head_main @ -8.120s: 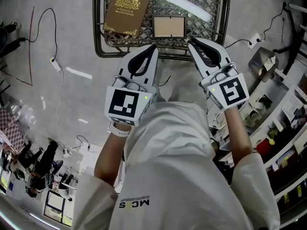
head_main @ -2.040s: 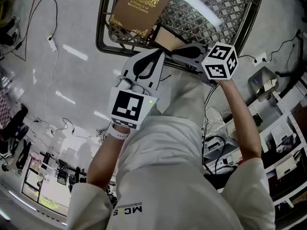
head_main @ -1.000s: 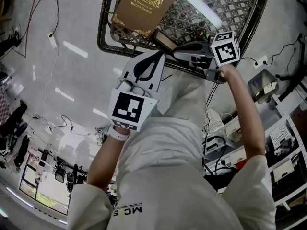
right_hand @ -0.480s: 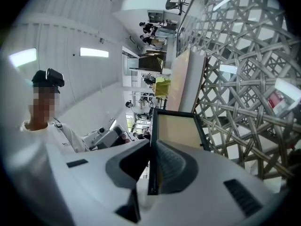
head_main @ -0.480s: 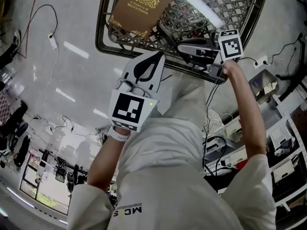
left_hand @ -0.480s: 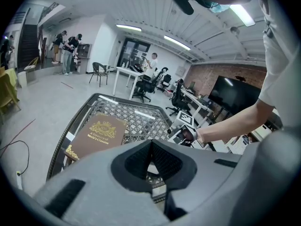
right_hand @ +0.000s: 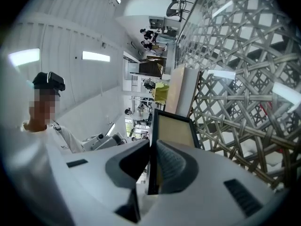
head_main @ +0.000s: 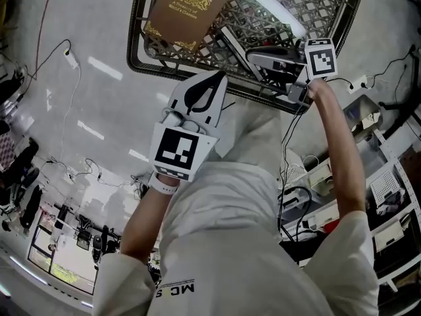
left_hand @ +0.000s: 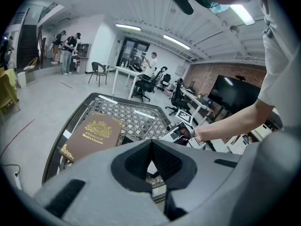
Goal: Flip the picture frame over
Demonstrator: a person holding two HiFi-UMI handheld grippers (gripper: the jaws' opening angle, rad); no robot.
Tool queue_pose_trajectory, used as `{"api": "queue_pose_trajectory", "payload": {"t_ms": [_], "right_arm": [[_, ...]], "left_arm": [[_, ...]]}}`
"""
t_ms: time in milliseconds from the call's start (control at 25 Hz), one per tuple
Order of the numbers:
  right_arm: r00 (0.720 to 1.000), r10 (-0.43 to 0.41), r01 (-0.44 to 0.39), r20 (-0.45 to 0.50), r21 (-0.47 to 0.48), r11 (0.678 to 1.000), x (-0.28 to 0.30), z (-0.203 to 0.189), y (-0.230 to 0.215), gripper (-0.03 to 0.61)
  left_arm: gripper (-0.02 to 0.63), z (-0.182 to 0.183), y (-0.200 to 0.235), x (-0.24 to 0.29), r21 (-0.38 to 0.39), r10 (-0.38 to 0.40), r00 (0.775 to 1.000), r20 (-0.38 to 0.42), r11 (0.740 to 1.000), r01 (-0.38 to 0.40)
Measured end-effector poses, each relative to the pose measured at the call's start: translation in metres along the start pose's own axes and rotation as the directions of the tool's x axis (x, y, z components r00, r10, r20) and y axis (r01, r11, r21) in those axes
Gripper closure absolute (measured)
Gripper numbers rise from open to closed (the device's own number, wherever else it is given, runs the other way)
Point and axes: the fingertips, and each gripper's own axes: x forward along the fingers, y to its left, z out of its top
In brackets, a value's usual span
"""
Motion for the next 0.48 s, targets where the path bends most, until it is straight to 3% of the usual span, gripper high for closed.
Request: {"api": "queue_pose_trajectory", "payload": {"t_ms": [360,480], "right_arm": [[0.997,-0.023,0.023,0.071,0.006,1.000,-0.024,0.012,-0.011,0.522],[0.994,-0.067,0.067,0.082,-0.004,0.998,-0.034,0.014,-0.020,0.546]], "left_arm": [[0.594,0.002,-0.009,0.010,0.008,-0.005,1.000,-0.009,1.000,0.005],[0.594,0.003,-0.013,0.015,0.009,-0.010,1.000,-0.013,1.000,0.010]]}}
